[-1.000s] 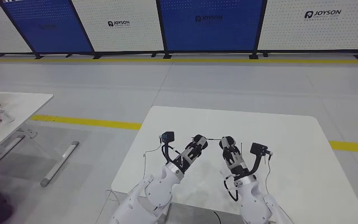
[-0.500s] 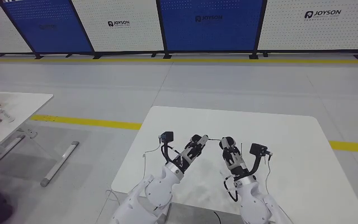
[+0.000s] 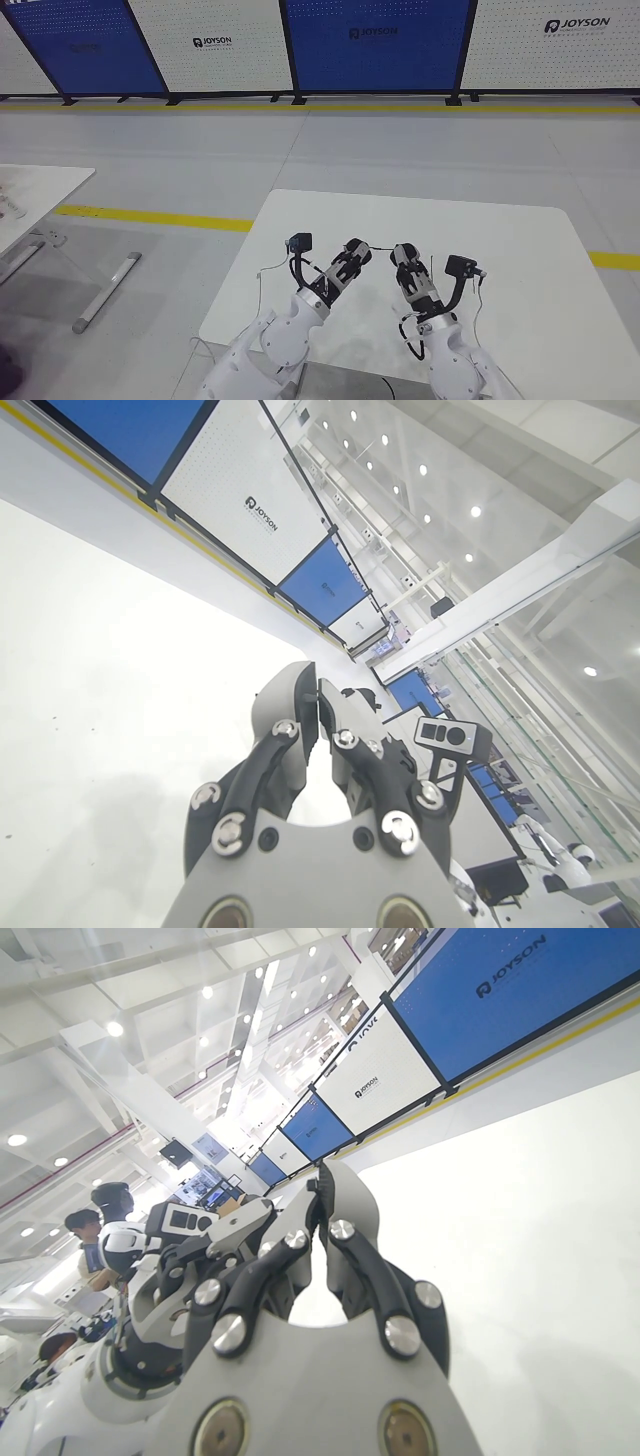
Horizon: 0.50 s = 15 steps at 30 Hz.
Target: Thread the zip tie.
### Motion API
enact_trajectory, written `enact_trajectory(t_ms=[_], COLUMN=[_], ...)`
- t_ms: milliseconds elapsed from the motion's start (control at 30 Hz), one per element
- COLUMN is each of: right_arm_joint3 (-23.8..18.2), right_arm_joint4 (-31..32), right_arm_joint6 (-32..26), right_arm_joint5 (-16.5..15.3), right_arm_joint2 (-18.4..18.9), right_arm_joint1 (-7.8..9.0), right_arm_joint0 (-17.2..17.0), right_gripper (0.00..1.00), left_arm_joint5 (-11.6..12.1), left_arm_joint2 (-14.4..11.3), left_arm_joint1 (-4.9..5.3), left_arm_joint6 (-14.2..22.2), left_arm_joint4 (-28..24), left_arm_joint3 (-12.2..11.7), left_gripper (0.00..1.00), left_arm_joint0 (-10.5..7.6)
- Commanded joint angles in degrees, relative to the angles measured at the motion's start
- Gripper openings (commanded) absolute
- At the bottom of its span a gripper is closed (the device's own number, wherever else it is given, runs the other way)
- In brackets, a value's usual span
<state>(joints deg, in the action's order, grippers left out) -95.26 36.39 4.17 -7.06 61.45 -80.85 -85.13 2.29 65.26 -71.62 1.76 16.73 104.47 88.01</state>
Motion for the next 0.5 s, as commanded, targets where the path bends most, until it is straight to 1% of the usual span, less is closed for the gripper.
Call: enact_trajectory(t_ms=[0,233,267,300,333,367,400,433,467], right_arm_joint3=[0.04,0.23,0.23,0.23,0.23,0.21,0.21,0.22,0.25], right_arm_joint4=[-0.19,-0.42,-0.39,-0.36,-0.3,-0.2,-0.16,-0.13,-0.11], right_arm_joint6=[-0.14,-0.31,-0.34,-0.36,-0.38,-0.4,-0.4,-0.4,-0.4], right_arm_joint5=[0.01,-0.12,-0.17,-0.21,-0.25,-0.28,-0.29,-0.29,-0.32], right_arm_joint2=[0.02,0.11,0.11,0.11,0.1,0.07,0.06,0.06,0.05], right_arm_joint1=[-0.01,-0.05,-0.05,-0.05,-0.05,-0.05,-0.05,-0.05,-0.05], right_arm_joint0=[0.04,0.19,0.19,0.19,0.18,0.16,0.14,0.13,0.12], right_gripper=[0.0,0.0,0.0,0.0,0.0,0.0,0.0,0.0,0.0], left_arm_joint5=[0.0,-0.17,-0.23,-0.29,-0.35,-0.37,-0.37,-0.38,-0.38], left_arm_joint2=[0.09,-0.12,-0.14,-0.18,-0.25,-0.3,-0.32,-0.33,-0.34], left_arm_joint1=[0.01,-0.06,-0.07,-0.07,-0.07,-0.09,-0.09,-0.1,-0.1], left_arm_joint6=[0.04,-0.04,-0.06,-0.07,-0.1,-0.19,-0.24,-0.28,-0.32], left_arm_joint4=[-0.07,-0.31,-0.33,-0.26,-0.11,-0.09,-0.11,-0.12,-0.16], left_arm_joint3=[0.01,-0.47,-0.48,-0.48,-0.46,-0.42,-0.41,-0.41,-0.41], left_gripper=[0.0,0.0,0.13,0.39,0.45,0.47,0.48,0.46,0.46], left_arm_joint0=[-0.04,-0.21,-0.22,-0.22,-0.21,-0.18,-0.16,-0.15,-0.14])
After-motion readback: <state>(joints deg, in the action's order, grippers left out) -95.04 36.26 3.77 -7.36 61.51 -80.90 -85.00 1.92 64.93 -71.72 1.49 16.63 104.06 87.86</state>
